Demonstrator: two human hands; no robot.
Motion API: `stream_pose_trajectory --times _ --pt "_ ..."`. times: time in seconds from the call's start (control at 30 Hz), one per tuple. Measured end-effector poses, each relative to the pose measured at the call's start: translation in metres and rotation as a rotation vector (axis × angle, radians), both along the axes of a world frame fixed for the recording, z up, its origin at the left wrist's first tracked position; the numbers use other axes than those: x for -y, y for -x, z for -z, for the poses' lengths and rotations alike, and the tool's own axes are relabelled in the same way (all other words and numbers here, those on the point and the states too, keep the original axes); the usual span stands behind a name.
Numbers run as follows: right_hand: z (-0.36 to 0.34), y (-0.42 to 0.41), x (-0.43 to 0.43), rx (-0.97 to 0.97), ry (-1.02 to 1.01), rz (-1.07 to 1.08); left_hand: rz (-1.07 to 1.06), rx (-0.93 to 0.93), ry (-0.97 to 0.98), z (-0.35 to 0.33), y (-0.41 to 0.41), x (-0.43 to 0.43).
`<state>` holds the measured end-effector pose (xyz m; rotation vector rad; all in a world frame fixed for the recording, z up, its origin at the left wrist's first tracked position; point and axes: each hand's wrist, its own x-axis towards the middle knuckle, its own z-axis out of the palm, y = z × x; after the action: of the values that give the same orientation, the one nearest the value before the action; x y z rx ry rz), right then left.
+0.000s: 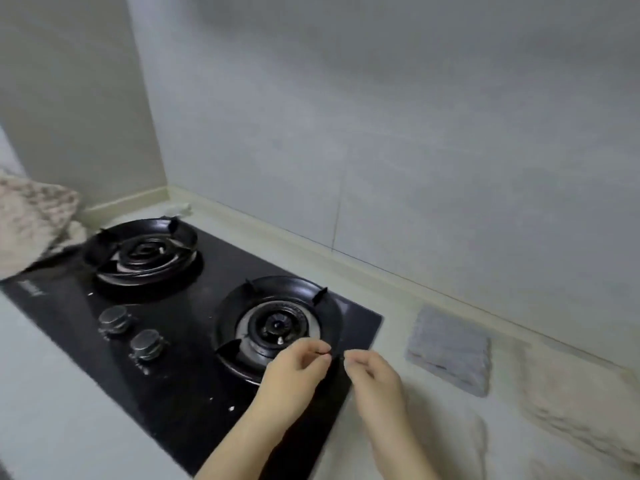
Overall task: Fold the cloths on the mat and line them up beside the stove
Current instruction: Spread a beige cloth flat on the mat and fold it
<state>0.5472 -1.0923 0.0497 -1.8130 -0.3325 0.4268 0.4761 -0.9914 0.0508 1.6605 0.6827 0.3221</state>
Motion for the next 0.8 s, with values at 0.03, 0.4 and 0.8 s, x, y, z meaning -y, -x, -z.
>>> stream_pose_trajectory --times 0.03,0.4,0.8 --pt "0.0 0.016 -0.022 -0.016 0.005 -0.06 -0.067 0.005 0.006 -0.001 0.022 -0.018" --pt "-0.004 0.218 -0.259 -0.164 0.014 -0.486 -0.574 0.033 0.059 -0.003 0.264 -0.216" --pt "0.006 0.395 -0.459 -0.2 0.019 -0.724 -0.832 -0.013 0.07 0.008 0.458 -0.385"
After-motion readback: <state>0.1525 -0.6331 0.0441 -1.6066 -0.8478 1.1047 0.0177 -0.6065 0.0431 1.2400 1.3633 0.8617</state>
